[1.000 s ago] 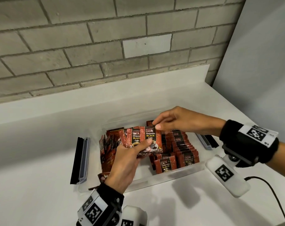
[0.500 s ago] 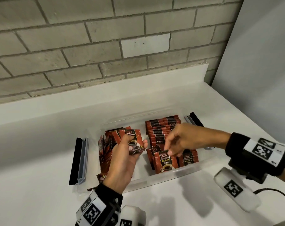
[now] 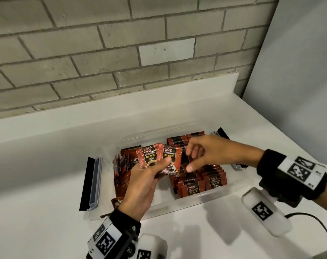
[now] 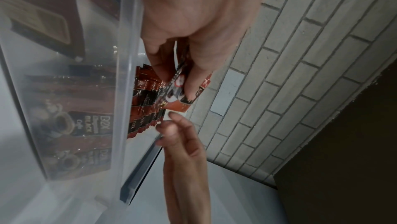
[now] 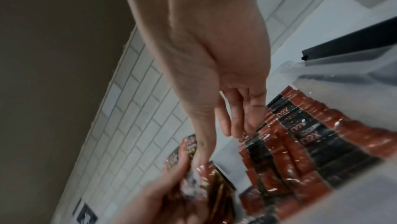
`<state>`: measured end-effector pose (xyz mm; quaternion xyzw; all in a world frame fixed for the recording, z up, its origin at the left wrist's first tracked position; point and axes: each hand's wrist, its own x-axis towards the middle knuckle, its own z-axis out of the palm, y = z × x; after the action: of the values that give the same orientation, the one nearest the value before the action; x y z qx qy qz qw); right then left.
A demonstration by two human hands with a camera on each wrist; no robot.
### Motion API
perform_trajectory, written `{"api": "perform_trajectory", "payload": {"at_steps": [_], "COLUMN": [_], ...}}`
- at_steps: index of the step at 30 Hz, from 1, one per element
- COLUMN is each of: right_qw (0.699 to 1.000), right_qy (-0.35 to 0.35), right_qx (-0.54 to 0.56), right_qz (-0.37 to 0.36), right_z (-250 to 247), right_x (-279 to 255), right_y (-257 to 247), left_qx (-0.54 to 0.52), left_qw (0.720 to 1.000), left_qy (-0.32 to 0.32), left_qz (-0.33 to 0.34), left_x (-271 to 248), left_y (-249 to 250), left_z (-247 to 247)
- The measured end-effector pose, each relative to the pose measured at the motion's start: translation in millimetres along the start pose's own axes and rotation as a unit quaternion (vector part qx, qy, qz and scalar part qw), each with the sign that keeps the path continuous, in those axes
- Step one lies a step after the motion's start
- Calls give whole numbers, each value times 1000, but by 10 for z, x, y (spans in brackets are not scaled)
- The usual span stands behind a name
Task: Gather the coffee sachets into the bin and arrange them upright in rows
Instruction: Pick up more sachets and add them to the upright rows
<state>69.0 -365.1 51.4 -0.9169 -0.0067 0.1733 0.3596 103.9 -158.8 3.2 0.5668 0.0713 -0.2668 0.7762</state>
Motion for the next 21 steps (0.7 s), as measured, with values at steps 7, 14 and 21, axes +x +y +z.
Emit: {"api": "perform_trajectory", "payload": {"at_steps": [7, 14, 21], "right_qw": [993, 993, 997], "right_qy": [29, 12, -65], "right_qx": [117, 120, -19], "right_qz": [-15, -21, -30], "right_z": [-7, -114, 101], "right_x": [122, 12, -116], "right_y": [-134, -78, -1], "left_qx": [46, -24, -86], "left_qw": [998, 999, 996], "left_qy": [-38, 19, 23], "left_qz": [21, 31, 9], "left_x": [-25, 1, 16], "left_y": [-6, 15, 33], "left_z": [40, 35, 8]}}
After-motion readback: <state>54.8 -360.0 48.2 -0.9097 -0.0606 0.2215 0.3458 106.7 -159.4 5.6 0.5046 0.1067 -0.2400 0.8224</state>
